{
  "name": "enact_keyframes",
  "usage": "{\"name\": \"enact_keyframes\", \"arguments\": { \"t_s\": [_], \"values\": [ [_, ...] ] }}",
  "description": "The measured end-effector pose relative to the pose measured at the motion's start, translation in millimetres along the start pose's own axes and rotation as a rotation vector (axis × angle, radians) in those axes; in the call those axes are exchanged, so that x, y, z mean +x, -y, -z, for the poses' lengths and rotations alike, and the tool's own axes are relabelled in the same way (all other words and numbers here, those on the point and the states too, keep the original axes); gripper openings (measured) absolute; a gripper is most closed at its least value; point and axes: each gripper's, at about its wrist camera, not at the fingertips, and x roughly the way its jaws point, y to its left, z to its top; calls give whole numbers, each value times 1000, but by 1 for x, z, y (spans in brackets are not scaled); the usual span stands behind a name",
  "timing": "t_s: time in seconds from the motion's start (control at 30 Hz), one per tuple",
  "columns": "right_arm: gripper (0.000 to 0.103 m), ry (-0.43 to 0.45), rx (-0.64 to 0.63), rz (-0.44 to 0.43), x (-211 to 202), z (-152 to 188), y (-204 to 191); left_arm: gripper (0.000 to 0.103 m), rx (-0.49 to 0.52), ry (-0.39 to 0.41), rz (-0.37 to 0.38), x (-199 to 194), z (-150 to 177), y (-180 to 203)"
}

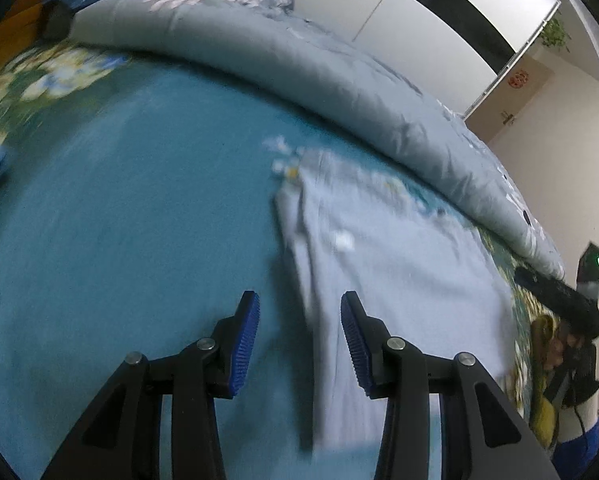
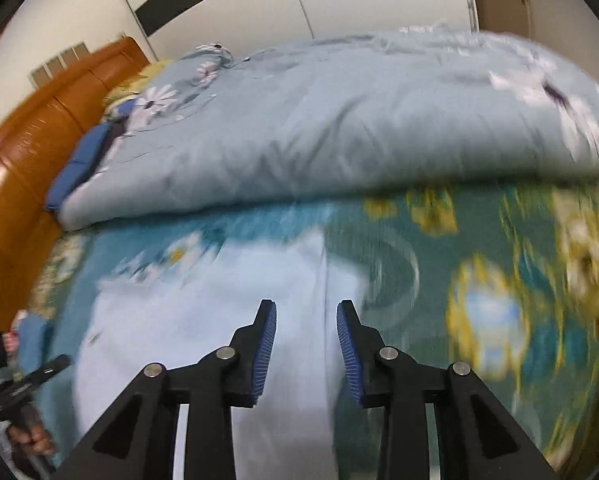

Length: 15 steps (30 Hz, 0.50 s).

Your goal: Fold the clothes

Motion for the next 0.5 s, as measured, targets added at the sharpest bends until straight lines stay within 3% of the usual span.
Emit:
{"name": "enact_keyframes", "arguments": {
  "t_s": [0.2, 0.33, 0.5],
  "values": [
    [35, -43, 124, -130, -38, 92, 34, 44, -8, -81, 4, -8, 54, 4],
    [37, -72, 186, -185, -40, 115, 43, 44, -2, -88, 6, -2, 62, 14],
    [45, -59, 235, -233, -31, 114, 40, 49, -83, -72, 67, 9, 55, 15]
  ]
}}
